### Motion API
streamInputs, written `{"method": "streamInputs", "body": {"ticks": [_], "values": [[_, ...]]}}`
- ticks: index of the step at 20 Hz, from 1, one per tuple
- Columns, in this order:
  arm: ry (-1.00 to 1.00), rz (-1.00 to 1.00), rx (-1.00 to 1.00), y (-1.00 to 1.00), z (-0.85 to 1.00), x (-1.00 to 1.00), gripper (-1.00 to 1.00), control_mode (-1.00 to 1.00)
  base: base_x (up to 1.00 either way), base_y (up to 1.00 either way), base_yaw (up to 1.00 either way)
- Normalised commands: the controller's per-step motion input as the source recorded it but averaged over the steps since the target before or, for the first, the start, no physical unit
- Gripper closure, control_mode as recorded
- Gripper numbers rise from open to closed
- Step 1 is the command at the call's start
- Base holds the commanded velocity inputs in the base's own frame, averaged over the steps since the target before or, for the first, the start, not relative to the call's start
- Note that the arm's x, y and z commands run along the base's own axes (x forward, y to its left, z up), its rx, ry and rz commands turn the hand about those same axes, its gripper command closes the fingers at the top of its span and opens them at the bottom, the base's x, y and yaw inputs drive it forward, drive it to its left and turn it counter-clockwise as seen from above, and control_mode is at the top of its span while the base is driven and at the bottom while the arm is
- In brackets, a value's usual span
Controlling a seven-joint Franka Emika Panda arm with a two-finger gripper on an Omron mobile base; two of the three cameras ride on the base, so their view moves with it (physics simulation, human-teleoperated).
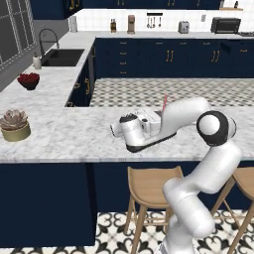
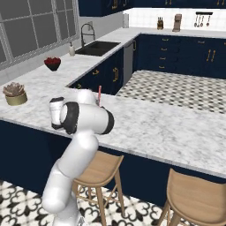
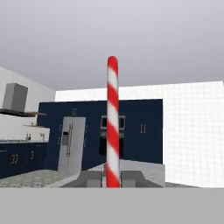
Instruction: Take a straw from the drawer in front and place it inside the glass cup on the dining counter.
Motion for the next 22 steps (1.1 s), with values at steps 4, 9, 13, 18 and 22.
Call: {"method": "streamInputs", "body": {"ticks": [4,9,13,18,22], "values": [[-0.30,0.00,0.09,0.05,0.00,0.07,1.00,-1.00,0.00,0.00,0.00],[-0.05,0.00,0.00,0.00,0.00,0.00,1.00,-1.00,0.00,0.00,0.00],[-0.06,-0.03,-0.01,0.00,-0.34,0.00,1.00,-1.00,0.00,0.00,0.00],[-0.08,-0.01,0.00,-0.06,-0.34,0.00,1.00,-1.00,0.00,0.00,0.00],[-0.09,-0.04,0.02,-0.09,0.00,0.00,1.00,-1.00,0.00,0.00,0.00]]}}
